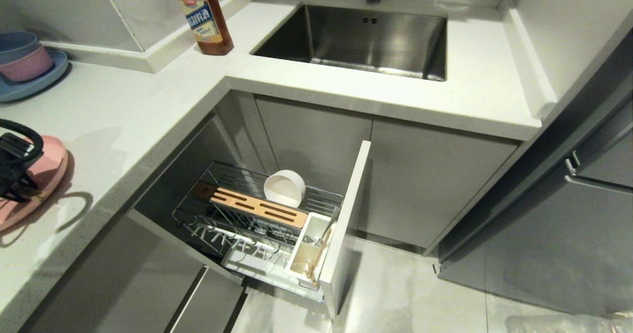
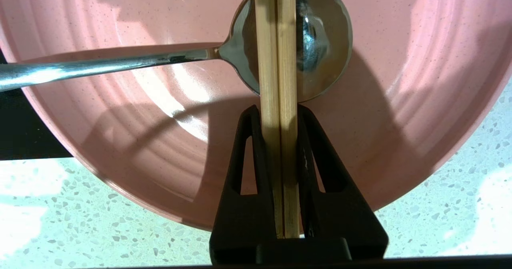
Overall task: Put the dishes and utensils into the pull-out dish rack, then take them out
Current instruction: Pick up the chopsticks and place it in the cupboard
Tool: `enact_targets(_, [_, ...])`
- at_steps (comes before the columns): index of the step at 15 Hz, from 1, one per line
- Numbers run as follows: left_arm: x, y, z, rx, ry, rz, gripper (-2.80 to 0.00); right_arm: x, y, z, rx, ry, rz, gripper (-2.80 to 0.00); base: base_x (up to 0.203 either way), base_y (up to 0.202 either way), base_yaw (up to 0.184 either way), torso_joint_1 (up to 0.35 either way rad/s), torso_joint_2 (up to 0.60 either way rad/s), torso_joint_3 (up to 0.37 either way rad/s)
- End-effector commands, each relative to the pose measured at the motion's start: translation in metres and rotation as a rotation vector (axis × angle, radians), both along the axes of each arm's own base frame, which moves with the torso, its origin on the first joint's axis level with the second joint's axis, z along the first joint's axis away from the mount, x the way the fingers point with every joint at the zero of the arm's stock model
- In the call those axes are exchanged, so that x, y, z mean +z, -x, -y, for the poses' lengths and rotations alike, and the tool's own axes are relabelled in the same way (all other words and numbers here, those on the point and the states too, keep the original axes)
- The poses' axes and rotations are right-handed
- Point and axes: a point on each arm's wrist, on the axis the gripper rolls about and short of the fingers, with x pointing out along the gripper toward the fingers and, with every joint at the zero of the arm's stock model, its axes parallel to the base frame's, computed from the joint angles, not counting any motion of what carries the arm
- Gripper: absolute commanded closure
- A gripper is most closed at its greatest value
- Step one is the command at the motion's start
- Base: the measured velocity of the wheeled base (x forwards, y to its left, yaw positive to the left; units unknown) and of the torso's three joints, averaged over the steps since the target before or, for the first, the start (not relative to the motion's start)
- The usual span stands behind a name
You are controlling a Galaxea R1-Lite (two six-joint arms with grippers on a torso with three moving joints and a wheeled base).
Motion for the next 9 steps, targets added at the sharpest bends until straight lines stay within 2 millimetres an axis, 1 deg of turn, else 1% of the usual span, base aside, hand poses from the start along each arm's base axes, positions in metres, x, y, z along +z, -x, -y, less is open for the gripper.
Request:
enact_targets(1, [0.001,0.002,0.000,0.006,0.001,0.001,0.00,0.000,0.000,0.000,0.000,0.000,-0.001,0.00,0.000,0.000,0.000,0.000,0.00,0.000])
enact_targets(3, [0.004,0.005,0.001,0.009,-0.005,0.013,0.00,0.000,0.000,0.000,-0.001,0.000,-0.001,0.00,0.000,0.000,0.000,0.000,0.00,0.000])
enact_targets(6, [0.020,0.022,0.003,0.030,-0.032,0.072,0.00,0.000,0.000,0.000,0.000,0.000,-0.002,0.00,0.000,0.000,0.000,0.000,0.00,0.000])
enact_targets(9, [0.035,0.042,0.011,0.035,-0.059,0.129,0.00,-0.001,0.000,0.000,0.000,0.000,-0.003,0.00,0.000,0.000,0.000,0.000,0.00,0.000])
